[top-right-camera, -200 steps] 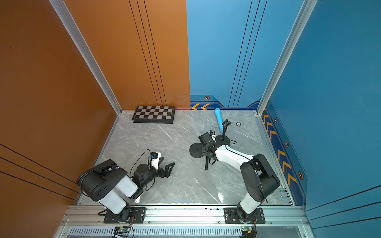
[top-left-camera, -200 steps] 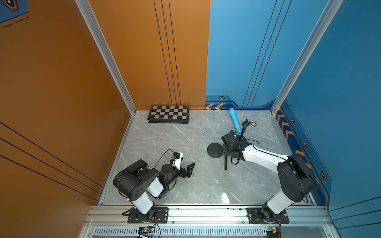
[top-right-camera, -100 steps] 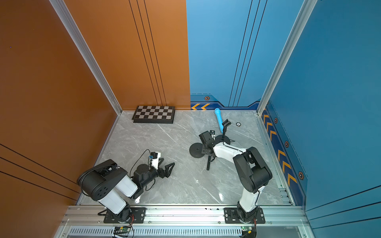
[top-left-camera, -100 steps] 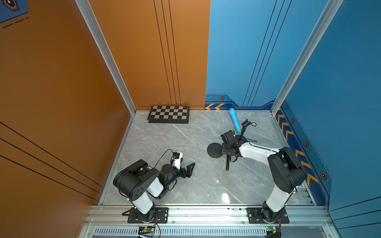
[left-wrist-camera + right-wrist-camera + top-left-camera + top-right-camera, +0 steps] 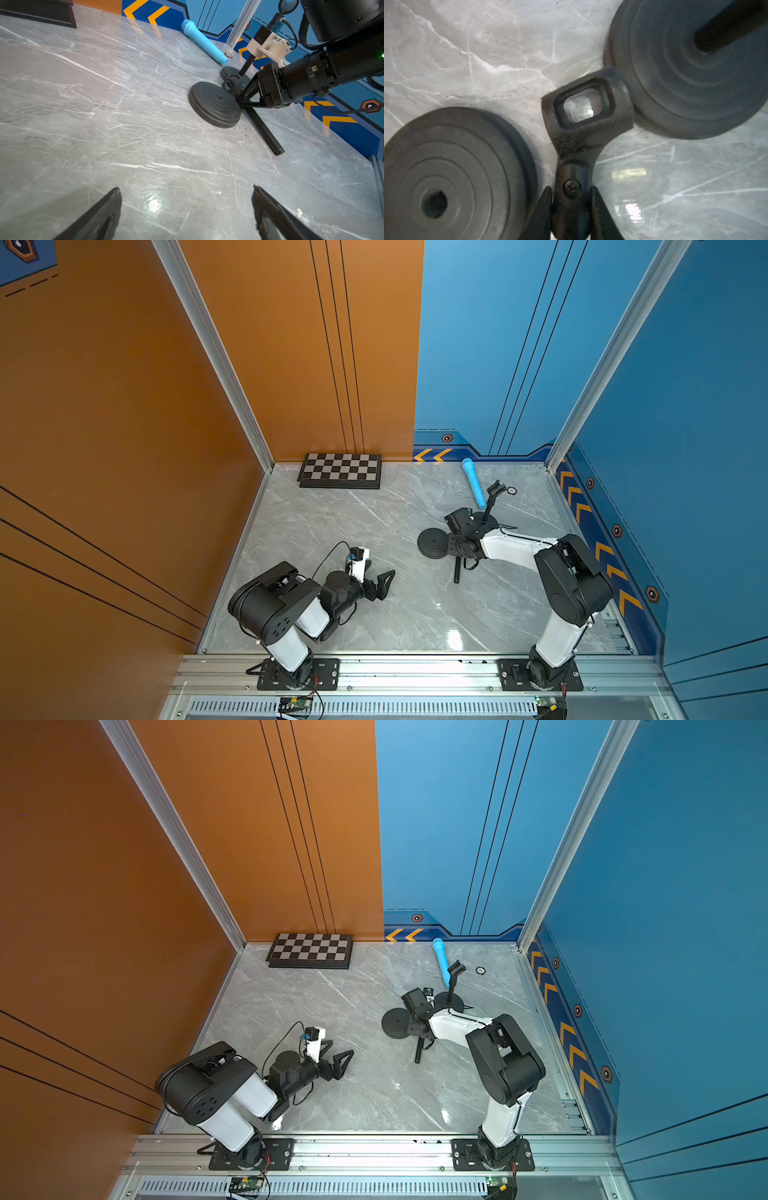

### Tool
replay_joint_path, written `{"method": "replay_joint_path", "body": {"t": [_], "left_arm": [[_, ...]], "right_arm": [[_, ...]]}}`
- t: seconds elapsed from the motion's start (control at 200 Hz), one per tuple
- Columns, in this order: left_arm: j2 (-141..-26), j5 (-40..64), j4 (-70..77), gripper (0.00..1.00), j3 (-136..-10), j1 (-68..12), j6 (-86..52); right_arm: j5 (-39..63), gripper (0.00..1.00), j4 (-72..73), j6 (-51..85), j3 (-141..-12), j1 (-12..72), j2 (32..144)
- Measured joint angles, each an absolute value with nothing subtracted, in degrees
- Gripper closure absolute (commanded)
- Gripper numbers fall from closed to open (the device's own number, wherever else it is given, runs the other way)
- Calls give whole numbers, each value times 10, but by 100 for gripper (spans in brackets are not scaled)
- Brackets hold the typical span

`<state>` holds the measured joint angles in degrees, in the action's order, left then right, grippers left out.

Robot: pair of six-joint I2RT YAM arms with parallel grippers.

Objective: Assemble a microphone stand
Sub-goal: Pick up the microphone stand pole from the center of the board.

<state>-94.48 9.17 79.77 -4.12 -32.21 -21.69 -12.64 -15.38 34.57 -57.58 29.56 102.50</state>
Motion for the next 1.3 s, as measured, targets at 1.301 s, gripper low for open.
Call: {"method": "replay_joint_path", "body": {"t": [1.301], "left_arm": [[-835,350,735,33,-249,-483,-488]], "right_arm": [[82,86,-13,270,-414,475,462]]}}
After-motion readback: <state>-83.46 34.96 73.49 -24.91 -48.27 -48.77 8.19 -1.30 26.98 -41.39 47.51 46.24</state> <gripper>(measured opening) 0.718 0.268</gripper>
